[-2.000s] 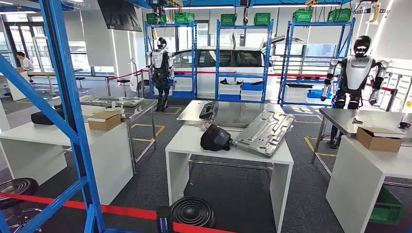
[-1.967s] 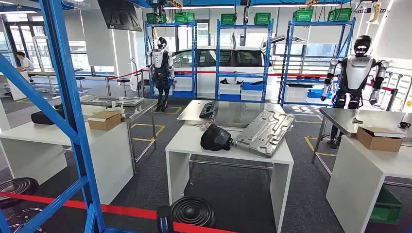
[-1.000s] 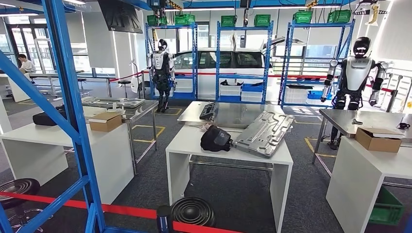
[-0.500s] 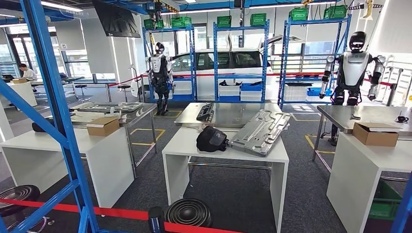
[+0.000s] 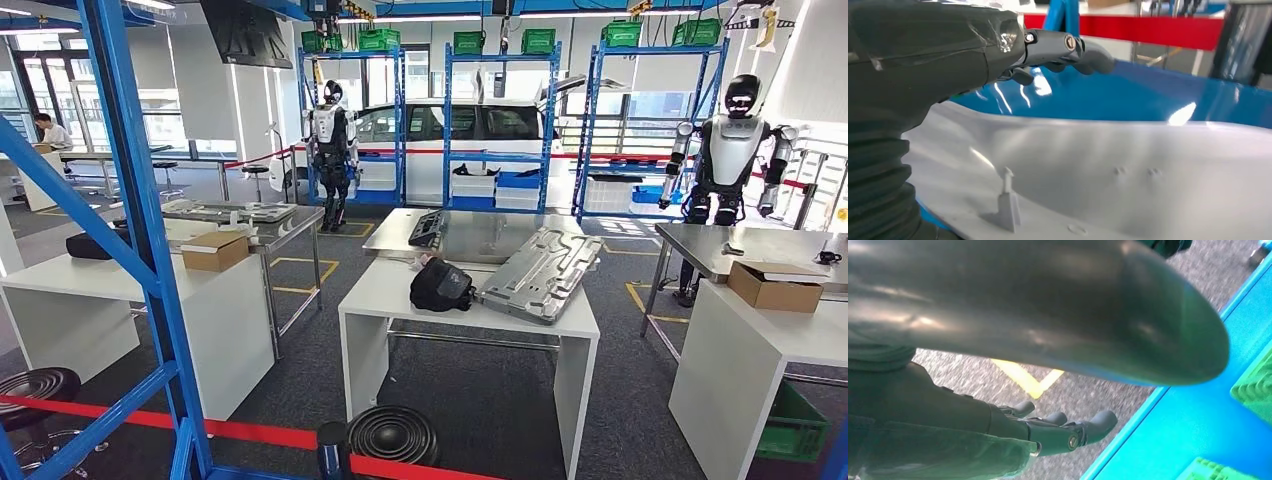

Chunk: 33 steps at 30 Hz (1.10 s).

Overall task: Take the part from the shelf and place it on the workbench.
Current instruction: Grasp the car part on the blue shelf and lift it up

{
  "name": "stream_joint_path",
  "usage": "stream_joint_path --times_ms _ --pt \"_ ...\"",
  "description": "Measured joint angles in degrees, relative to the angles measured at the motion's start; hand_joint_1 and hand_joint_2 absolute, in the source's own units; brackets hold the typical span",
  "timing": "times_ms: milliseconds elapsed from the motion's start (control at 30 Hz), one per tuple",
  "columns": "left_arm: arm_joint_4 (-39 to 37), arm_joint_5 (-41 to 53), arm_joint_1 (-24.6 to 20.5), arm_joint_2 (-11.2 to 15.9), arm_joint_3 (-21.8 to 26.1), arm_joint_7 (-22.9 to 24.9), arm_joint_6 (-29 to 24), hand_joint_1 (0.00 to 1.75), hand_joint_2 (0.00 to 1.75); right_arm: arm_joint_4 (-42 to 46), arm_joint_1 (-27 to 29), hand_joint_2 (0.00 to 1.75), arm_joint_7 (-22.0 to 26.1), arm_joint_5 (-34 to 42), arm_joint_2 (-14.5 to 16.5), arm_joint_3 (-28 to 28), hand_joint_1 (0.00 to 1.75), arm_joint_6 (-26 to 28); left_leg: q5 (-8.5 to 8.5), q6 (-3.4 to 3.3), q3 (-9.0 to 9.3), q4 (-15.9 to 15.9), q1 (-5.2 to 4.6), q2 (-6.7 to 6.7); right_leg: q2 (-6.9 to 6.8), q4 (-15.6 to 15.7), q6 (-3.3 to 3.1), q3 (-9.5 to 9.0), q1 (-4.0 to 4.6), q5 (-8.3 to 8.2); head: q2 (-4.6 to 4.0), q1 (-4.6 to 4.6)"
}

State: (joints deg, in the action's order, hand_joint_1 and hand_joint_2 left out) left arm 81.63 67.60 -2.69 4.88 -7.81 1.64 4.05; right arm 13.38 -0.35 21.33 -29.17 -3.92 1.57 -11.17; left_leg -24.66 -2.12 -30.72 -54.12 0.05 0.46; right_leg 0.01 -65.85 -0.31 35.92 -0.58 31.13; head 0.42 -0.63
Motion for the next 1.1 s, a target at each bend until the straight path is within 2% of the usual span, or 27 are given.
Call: stream_joint_path --times_ms 33,67,100,133,167,200,233,267,333,400,467,533,567,600,633,700,733,800,900,967,1033,1067,1100 --pt "0.39 0.45 0.22 -0.12 0.01 -0.1 -0.43 0.0 0.0 0.0 0.06 0.0 0.0 0.09 -0.07 -0.07 0.0 0.03 0.02 -0.03 -0.15 -0.04 -0.02 0.0 0.0 -3.86 0.08 1.91 -0.1 1.39 0.0 0.05" --pt "0.76 0.82 0.48 -0.25 0.02 -0.28 -0.88 0.0 0.0 0.0 0.13 0.0 0.0 0.19 -0.13 -0.12 0.0 0.05 0.02 -0.01 -0.24 -0.11 -0.04 -0.01 -0.01 -6.33 0.35 3.14 -0.21 2.04 0.0 0.1" --pt "1.18 1.11 0.71 -0.37 0.03 -0.5 -1.39 0.0 0.0 0.0 0.2 0.0 0.0 0.27 -0.16 -0.16 0.0 0.05 -0.02 0.04 -0.3 -0.21 -0.03 -0.03 -0.01 -6.59 0.83 3.29 -0.34 1.74 0.0 0.13" --pt "1.67 1.38 0.88 -0.54 0.03 -0.75 -1.91 0.0 0.0 0.0 0.25 0.0 0.0 0.34 -0.2 -0.19 0.0 0.05 -0.09 0.14 -0.32 -0.38 0.01 -0.08 -0.03 -4.42 1.42 2.25 -0.51 0.53 0.0 0.16" --pt "2.27 1.54 0.99 -0.69 0.03 -1.03 -2.42 0.0 0.0 0.01 0.26 0.0 0.0 0.41 -0.25 -0.23 0.0 0.05 -0.23 0.34 -0.35 -0.64 0.05 -0.14 -0.06 -0.44 2.02 0.31 -0.71 -1.19 0.0 0.19" --pt "2.98 1.67 1.02 -0.85 0.03 -1.32 -2.89 0.0 0.0 0.01 0.22 0.0 -0.01 0.47 -0.29 -0.27 0.0 0.05 -0.45 0.66 -0.45 -1.03 0.0 -0.19 -0.09 3.65 2.28 -1.67 -0.84 -2.68 0.0 0.24" --pt "3.74 1.75 1.0 -0.98 0.03 -1.63 -3.27 0.0 0.0 0.02 0.19 0.0 -0.02 0.55 -0.32 -0.33 0.0 0.05 -0.71 1.0 -0.63 -1.48 -0.1 -0.24 -0.06 6.75 2.16 -3.16 -0.9 -3.74 0.0 0.24" --pt "4.59 1.81 0.98 -1.08 0.04 -1.99 -3.65 0.0 0.0 0.03 0.16 0.0 -0.05 0.63 -0.34 -0.4 0.0 0.04 -0.9 1.31 -0.83 -1.85 -0.2 -0.26 -0.03 8.47 1.79 -3.97 -0.85 -4.25 0.0 0.22" --pt "6.19 1.82 0.92 -1.23 -0.02 -2.79 -4.08 0.0 0.0 0.04 0.14 0.0 -0.09 0.79 -0.36 -0.53 0.0 0.03 -1.01 1.8 -1.11 -2.14 -0.23 -0.27 0.07 8.9 0.75 -4.08 -0.64 -4.42 0.0 0.13" --pt "7.47 1.75 0.83 -1.39 -0.23 -3.46 -4.21 0.0 0.0 0.07 0.1 0.0 -0.11 0.94 -0.32 -0.59 0.0 0.02 -1.57 2.34 -1.6 -2.85 0.03 -0.27 0.09 8.96 0.06 -4.07 -0.79 -4.58 0.0 0.06" --pt "8.24 1.62 0.59 -1.46 -0.48 -3.76 -4.21 0.0 0.0 0.1 0.03 0.0 -0.09 1.11 -0.28 -0.61 0.0 0.01 -4.27 2.93 -3.65 -7.28 0.27 -0.29 0.12 9.04 -0.44 -4.08 -1.02 -4.7 0.0 -0.06" --pt "8.48 1.49 0.43 -1.49 -0.69 -3.87 -4.19 0.0 0.0 0.11 0.01 0.0 -0.06 1.27 -0.29 -0.62 0.0 0.01 -7.94 3.28 -7.34 -15.34 0.46 -0.29 0.13 9.03 -0.66 -4.01 -0.89 -4.7 0.0 -0.19" --pt "8.48 1.47 0.44 -1.49 -0.81 -3.91 -4.19 0.0 0.0 0.11 0.0 0.0 -0.05 1.32 -0.29 -0.63 0.0 0.01 -8.86 3.35 -8.83 -18.4 0.54 -0.29 0.13 9.02 -0.68 -3.99 -0.82 -4.69 0.0 -0.21" --pt "8.48 1.44 0.45 -1.49 -0.95 -3.95 -4.18 0.0 0.0 0.11 -0.01 0.0 -0.04 1.35 -0.31 -0.64 0.0 0.01 -8.71 3.32 -9.39 -19.49 0.58 -0.29 0.15 9.01 -0.69 -4.0 -0.75 -4.68 0.0 -0.22" --pt "8.48 1.38 0.42 -1.49 -1.07 -3.99 -4.17 0.0 0.0 0.11 -0.04 0.0 -0.03 1.37 -0.31 -0.64 0.0 0.0 -7.39 3.22 -8.73 -18.02 0.59 -0.29 0.2 9.01 -0.68 -4.05 -0.7 -4.67 0.0 -0.22" --pt "8.48 1.13 0.19 -1.49 -1.24 -4.1 -4.09 0.0 0.0 0.12 -0.15 0.0 0.01 1.43 -0.3 -0.67 0.0 -0.02 -3.54 2.65 -5.01 -10.41 0.51 -0.39 0.34 9.02 -0.66 -4.18 -0.62 -4.66 -0.01 -0.23" --pt "8.47 0.98 0.0 -1.49 -1.31 -4.15 -3.96 0.0 0.0 0.13 -0.24 0.0 0.04 1.49 -0.23 -0.69 0.0 -0.05 -2.27 2.28 -3.14 -6.59 0.35 -0.45 0.4 9.0 -0.57 -4.14 -0.46 -4.67 -0.01 -0.22" --pt "8.34 0.57 -0.3 -1.48 -1.39 -4.29 -3.61 0.0 0.0 0.15 -0.36 0.0 0.08 1.63 -0.15 -0.74 0.0 -0.16 -1.68 1.75 -1.43 -2.86 -0.03 -0.52 0.44 9.0 -0.19 -3.87 -0.37 -4.76 -0.01 -0.21" --pt "7.8 -0.28 -0.38 -1.5 -1.4 -4.64 -3.05 0.0 0.0 0.15 -0.4 0.0 0.1 1.77 -0.16 -0.85 0.0 -0.35 -1.26 1.04 -0.99 -1.78 -0.02 -0.42 0.42 8.81 0.67 -3.51 -0.39 -4.69 0.0 -0.21" --pt "7.47 -0.52 -0.5 -1.6 -1.43 -4.8 -3.0 0.0 0.0 0.15 -0.41 0.0 0.17 1.79 -0.21 -0.93 0.0 -0.41 -0.63 0.36 -0.44 -0.89 0.23 -0.26 0.38 5.2 0.65 -1.73 -0.36 -2.86 0.0 -0.1" --pt "6.98 -0.73 -0.55 -1.68 -1.44 -4.85 -2.97 0.0 0.0 0.14 -0.38 0.0 0.22 1.81 -0.3 -0.99 0.0 -0.44 -0.45 0.1 -0.52 -0.78 0.1 -0.2 0.37 -2.4 0.41 2.04 -0.44 0.27 0.0 0.04" --pt "6.68 -0.96 -0.52 -1.7 -1.44 -4.93 -2.89 0.0 0.0 0.14 -0.33 0.0 0.22 1.84 -0.34 -1.01 0.0 -0.44 -0.45 0.09 -0.59 -0.79 0.06 -0.2 0.37 -5.8 0.52 3.79 -0.48 1.32 0.0 0.08" --pt "6.35 -1.34 -0.5 -1.72 -1.45 -5.13 -2.76 0.0 0.0 0.13 -0.29 0.0 0.22 1.87 -0.37 -1.02 0.0 -0.44 -0.45 0.09 -0.62 -0.81 0.03 -0.2 0.36 -7.46 0.82 4.7 -0.51 1.57 0.0 0.11"
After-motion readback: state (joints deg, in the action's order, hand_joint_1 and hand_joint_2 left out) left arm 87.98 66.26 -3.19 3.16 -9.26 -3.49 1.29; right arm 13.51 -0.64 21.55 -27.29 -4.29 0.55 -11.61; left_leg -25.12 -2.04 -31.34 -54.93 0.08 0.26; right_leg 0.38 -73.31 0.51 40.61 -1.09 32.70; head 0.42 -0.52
